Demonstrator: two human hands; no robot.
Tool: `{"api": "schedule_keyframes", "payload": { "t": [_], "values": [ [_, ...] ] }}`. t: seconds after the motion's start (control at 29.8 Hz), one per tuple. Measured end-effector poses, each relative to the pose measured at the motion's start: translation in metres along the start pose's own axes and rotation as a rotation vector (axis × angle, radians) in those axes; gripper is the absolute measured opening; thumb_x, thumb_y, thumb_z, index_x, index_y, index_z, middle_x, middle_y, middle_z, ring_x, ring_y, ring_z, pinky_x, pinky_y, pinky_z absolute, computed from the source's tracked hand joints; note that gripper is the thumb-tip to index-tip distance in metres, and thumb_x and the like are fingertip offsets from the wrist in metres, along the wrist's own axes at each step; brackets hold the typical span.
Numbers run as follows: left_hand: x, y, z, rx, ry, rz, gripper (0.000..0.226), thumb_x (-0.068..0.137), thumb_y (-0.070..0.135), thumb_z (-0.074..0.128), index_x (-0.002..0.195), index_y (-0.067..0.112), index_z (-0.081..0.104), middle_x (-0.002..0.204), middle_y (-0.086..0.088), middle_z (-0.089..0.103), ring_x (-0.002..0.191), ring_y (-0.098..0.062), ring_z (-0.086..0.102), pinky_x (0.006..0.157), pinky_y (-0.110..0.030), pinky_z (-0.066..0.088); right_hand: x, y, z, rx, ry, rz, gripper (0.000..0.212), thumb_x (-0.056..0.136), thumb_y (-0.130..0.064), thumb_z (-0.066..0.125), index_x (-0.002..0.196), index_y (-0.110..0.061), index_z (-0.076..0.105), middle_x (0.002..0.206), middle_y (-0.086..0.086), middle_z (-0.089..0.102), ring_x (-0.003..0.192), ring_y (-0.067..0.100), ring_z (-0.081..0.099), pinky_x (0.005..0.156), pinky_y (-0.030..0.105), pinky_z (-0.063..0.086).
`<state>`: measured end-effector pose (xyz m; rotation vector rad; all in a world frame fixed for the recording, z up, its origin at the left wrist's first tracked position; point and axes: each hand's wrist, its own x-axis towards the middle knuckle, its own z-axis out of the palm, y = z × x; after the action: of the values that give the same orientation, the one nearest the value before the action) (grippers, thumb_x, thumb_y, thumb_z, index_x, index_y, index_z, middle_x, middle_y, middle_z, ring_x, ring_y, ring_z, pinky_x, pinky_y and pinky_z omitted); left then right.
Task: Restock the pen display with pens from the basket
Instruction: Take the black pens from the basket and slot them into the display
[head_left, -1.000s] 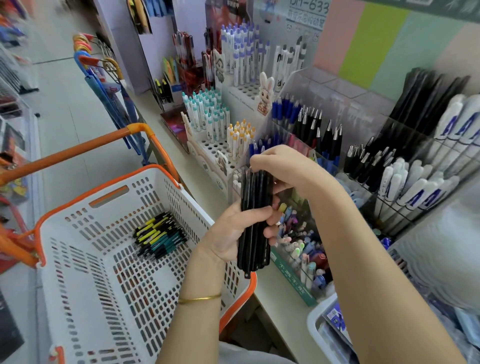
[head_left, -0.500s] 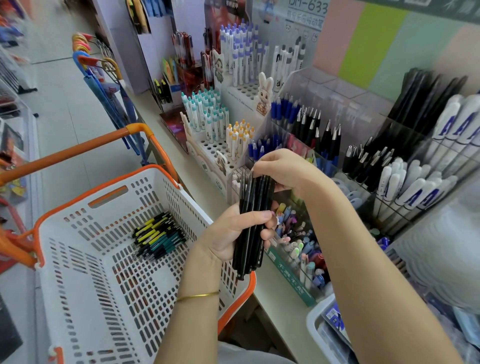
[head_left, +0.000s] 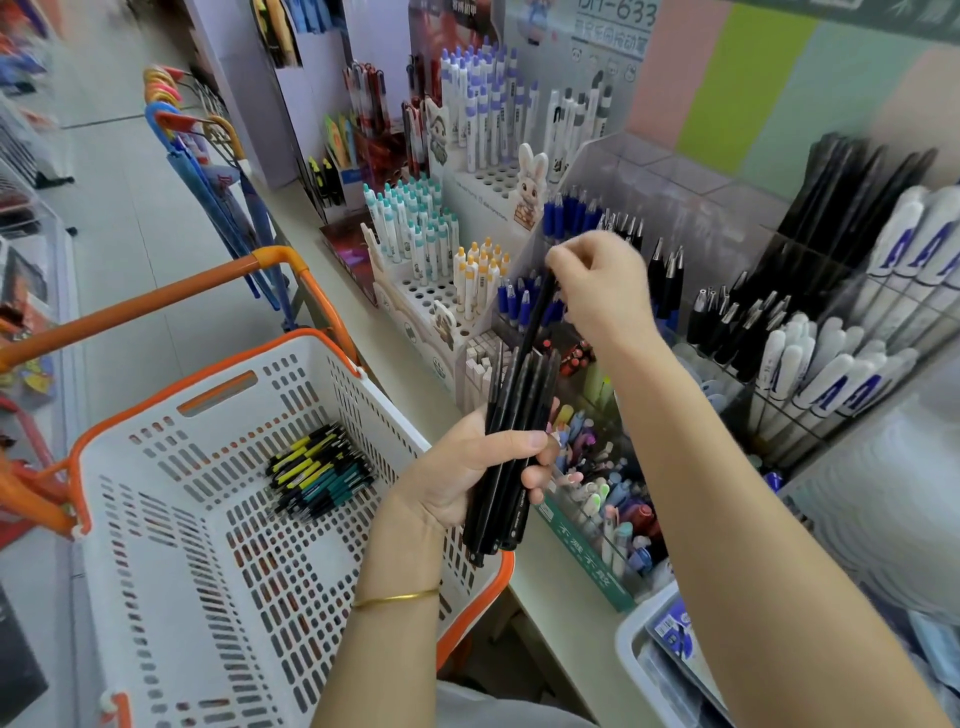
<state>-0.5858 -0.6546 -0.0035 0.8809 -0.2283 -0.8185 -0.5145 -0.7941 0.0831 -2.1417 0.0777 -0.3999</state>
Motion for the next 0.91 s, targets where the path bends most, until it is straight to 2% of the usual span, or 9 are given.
{"api": "schedule_keyframes", "payload": {
  "t": [0.13, 0.2, 0.34, 0.4, 0.5, 0.57, 0.71, 0.77, 0.91],
  "values": [
    [0.002, -0.007, 0.001, -0.099, 0.098, -0.005, 0.028, 0.083, 0.006, 0.062, 0.110, 0.008, 0.054, 0.075, -0.001, 0.054, 0.056, -0.008, 0.051, 0.055, -0.021, 0.050, 0.001, -0.007, -0.016, 0.170, 0.302, -0.040, 0.014, 0.096, -0.016, 0.049, 0.083, -0.022, 0.051, 0.086, 0.008, 0.062, 0.074, 0.021, 0.063, 0.067, 0.038, 0.055],
    [0.007, -0.006, 0.006, -0.220, 0.210, 0.076, 0.020, 0.085, 0.004, 0.063, 0.104, 0.008, 0.057, 0.072, -0.002, 0.056, 0.056, -0.008, 0.054, 0.056, -0.022, 0.053, -0.019, -0.008, -0.018, 0.282, 0.289, -0.039, 0.009, 0.096, -0.013, 0.051, 0.088, -0.018, 0.053, 0.086, 0.008, 0.064, 0.068, 0.016, 0.066, 0.058, 0.027, 0.055],
    [0.021, -0.003, 0.008, -0.421, 0.451, 0.220, 0.012, 0.075, 0.015, 0.064, 0.081, 0.005, 0.060, 0.078, -0.010, 0.069, 0.068, -0.021, 0.068, 0.064, -0.034, 0.060, -0.069, 0.011, -0.002, 0.226, 0.248, -0.017, 0.008, 0.089, -0.015, 0.062, 0.084, -0.021, 0.060, 0.079, -0.006, 0.062, 0.073, 0.008, 0.064, 0.068, 0.023, 0.052],
    [0.026, -0.003, 0.003, -0.459, 0.491, 0.230, 0.022, 0.075, 0.020, 0.067, 0.089, 0.004, 0.062, 0.092, -0.014, 0.071, 0.080, -0.026, 0.070, 0.066, -0.039, 0.059, -0.087, 0.020, 0.004, 0.249, 0.230, 0.035, 0.006, 0.087, -0.013, 0.065, 0.084, -0.017, 0.063, 0.076, -0.010, 0.060, 0.069, -0.001, 0.060, 0.066, 0.013, 0.046],
    [0.027, -0.003, 0.001, -0.472, 0.571, 0.318, 0.052, 0.079, 0.021, 0.070, 0.123, -0.001, 0.057, 0.113, -0.017, 0.068, 0.101, -0.031, 0.067, 0.075, -0.044, 0.057, -0.102, 0.031, 0.008, 0.276, 0.144, 0.102, 0.006, 0.087, -0.012, 0.065, 0.083, -0.016, 0.063, 0.073, -0.010, 0.061, 0.067, -0.004, 0.058, 0.063, 0.011, 0.045],
    [0.026, -0.001, 0.003, -0.495, 0.547, 0.389, 0.048, 0.083, 0.018, 0.065, 0.127, 0.001, 0.056, 0.115, -0.015, 0.067, 0.106, -0.028, 0.065, 0.079, -0.042, 0.057, -0.106, 0.038, 0.010, 0.206, 0.085, 0.095, 0.007, 0.088, -0.015, 0.064, 0.083, -0.020, 0.063, 0.074, -0.011, 0.062, 0.070, -0.001, 0.058, 0.063, 0.012, 0.046],
    [0.021, 0.007, 0.013, -0.338, 0.616, 0.489, 0.010, 0.095, 0.010, 0.056, 0.099, 0.004, 0.062, 0.083, -0.008, 0.069, 0.078, -0.021, 0.069, 0.074, -0.037, 0.059, -0.110, 0.041, 0.017, 0.151, 0.006, 0.063, 0.010, 0.090, -0.016, 0.063, 0.084, -0.024, 0.062, 0.077, -0.011, 0.061, 0.072, 0.001, 0.057, 0.064, 0.014, 0.047],
    [0.021, 0.011, 0.016, -0.196, 0.704, 0.545, 0.008, 0.095, 0.008, 0.057, 0.097, 0.000, 0.059, 0.073, -0.006, 0.066, 0.070, -0.021, 0.066, 0.069, -0.036, 0.058, -0.112, 0.041, 0.020, 0.191, -0.024, 0.104, 0.013, 0.092, -0.017, 0.060, 0.085, -0.028, 0.062, 0.079, -0.010, 0.062, 0.073, 0.003, 0.058, 0.068, 0.020, 0.051],
    [0.017, 0.015, 0.020, 0.237, 0.857, 0.688, 0.031, 0.092, 0.007, 0.060, 0.115, -0.011, 0.049, 0.073, -0.005, 0.066, 0.074, -0.023, 0.066, 0.079, -0.042, 0.058, -0.115, 0.032, 0.027, 0.840, -0.200, 0.612, 0.021, 0.100, -0.026, 0.047, 0.106, -0.021, 0.066, 0.099, 0.004, 0.070, 0.087, 0.013, 0.067, 0.079, 0.035, 0.057]
  ]
}}
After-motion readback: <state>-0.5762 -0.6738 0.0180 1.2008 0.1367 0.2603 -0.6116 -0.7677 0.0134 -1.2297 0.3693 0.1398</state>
